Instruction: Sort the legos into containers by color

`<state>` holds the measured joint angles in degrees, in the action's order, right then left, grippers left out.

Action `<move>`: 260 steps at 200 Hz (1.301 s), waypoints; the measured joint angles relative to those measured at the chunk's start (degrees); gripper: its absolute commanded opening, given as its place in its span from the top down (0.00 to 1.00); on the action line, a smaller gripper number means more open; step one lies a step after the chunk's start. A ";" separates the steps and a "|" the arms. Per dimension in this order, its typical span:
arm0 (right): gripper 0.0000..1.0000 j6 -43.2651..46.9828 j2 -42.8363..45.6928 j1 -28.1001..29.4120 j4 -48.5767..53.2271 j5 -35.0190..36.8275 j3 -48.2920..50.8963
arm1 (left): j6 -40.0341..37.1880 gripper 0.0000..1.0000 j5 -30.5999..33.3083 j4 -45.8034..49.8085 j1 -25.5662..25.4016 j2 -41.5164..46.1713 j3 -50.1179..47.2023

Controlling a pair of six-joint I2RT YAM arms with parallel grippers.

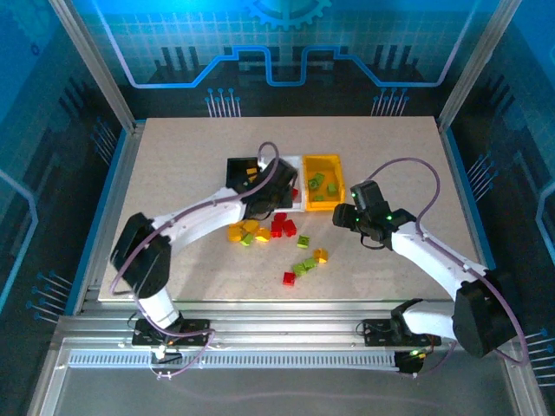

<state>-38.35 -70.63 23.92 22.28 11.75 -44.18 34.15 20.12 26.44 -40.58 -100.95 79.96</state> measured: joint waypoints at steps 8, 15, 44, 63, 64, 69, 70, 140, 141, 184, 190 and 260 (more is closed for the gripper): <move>0.33 0.00 0.20 0.00 0.07 0.00 0.00 | -0.31 0.68 0.39 0.26 0.52 -2.80 2.99; 0.33 0.00 0.44 0.00 0.17 0.00 0.00 | -0.70 0.68 0.74 0.44 0.90 -5.20 5.42; 0.33 0.02 1.33 0.00 0.37 -0.02 0.07 | -1.46 0.67 1.38 2.47 2.49 -13.92 13.79; 0.33 0.07 1.92 0.00 0.44 -0.04 0.35 | -1.64 0.52 1.62 4.31 3.43 -17.40 17.31; 0.33 0.07 1.97 0.00 0.44 -0.04 0.37 | -1.51 0.50 1.64 4.46 3.50 -17.57 17.53; 0.33 0.24 2.08 0.00 0.50 -0.07 0.44 | -1.86 0.43 1.64 4.90 3.69 -18.18 18.23; 0.33 0.22 2.12 0.00 0.52 -0.07 0.46 | -1.64 0.40 1.66 4.94 3.69 -18.23 18.32; 0.32 1.38 2.73 0.00 0.76 -2.14 1.14 | -1.49 0.01 -0.15 5.16 3.52 -16.31 19.08; 0.32 1.42 2.73 0.02 0.76 -2.21 1.14 | -1.53 0.01 -0.24 5.05 3.48 -16.09 18.88; 0.32 2.19 2.75 2.51 1.49 -3.93 2.27 | 0.42 0.01 -3.98 -2.45 0.39 3.91 2.73; 0.32 2.16 2.64 3.48 1.70 -4.24 2.58 | 0.72 0.01 -4.52 -3.74 -0.17 7.13 0.11; 0.35 2.29 -4.04 18.23 1.57 -3.78 2.95 | 7.06 0.01 -8.68 -10.40 -2.99 26.84 -28.30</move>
<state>-36.05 -74.67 42.15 23.86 7.97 -41.23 41.21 11.44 16.03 -43.57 -74.11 51.66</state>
